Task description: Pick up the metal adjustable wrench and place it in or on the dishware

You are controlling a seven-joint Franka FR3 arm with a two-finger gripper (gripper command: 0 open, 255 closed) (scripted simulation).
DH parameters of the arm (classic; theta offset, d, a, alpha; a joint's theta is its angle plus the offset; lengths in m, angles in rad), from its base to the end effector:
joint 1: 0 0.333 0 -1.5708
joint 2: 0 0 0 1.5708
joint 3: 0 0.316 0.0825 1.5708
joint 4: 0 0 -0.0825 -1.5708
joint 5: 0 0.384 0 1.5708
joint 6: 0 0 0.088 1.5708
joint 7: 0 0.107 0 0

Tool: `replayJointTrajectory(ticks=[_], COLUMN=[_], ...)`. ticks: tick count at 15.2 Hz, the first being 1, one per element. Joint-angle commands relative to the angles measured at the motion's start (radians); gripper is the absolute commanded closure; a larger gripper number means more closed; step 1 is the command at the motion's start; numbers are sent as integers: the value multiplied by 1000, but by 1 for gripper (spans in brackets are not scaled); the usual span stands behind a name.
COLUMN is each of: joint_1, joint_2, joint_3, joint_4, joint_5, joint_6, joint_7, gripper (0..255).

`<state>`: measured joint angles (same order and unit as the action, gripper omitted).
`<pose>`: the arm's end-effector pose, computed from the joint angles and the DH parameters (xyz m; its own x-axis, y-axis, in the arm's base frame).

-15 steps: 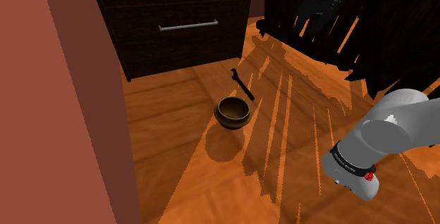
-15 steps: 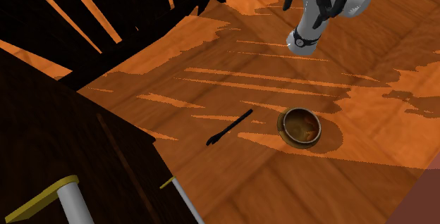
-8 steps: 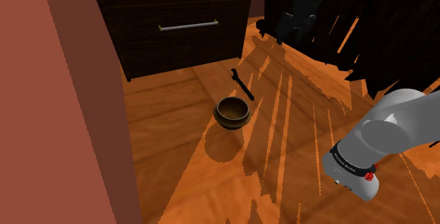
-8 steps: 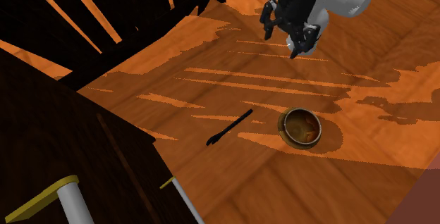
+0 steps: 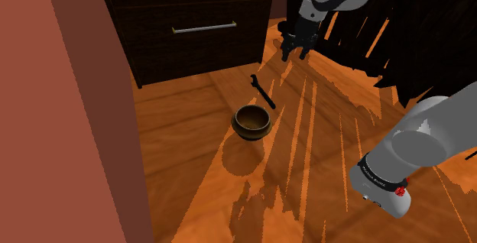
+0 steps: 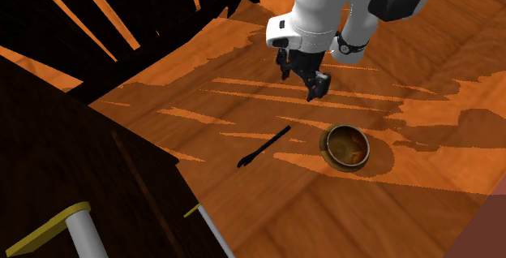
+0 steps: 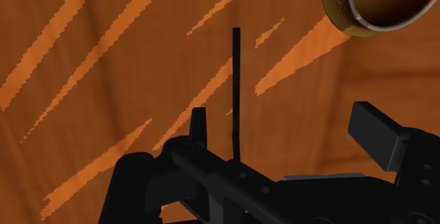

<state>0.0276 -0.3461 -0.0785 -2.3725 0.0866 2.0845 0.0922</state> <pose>0.4454 -0.0197 0.4615 0.9825 -0.1809 0.0445 -0.1753 -0.9785 -0.1087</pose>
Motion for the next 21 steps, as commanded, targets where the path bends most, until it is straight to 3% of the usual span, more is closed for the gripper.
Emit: replayJointTrajectory(ticks=[1,11,18,21], joint_1=[5,13,0,-2], joint_2=[70,446,718,747], joint_3=[-1,-10,4,9], joint_4=[15,160,340,348], joint_5=[9,76,124,130], joint_6=[56,277,362,384], joint_7=[-7,-74,-115,-119], gripper=[0,0,0,0])
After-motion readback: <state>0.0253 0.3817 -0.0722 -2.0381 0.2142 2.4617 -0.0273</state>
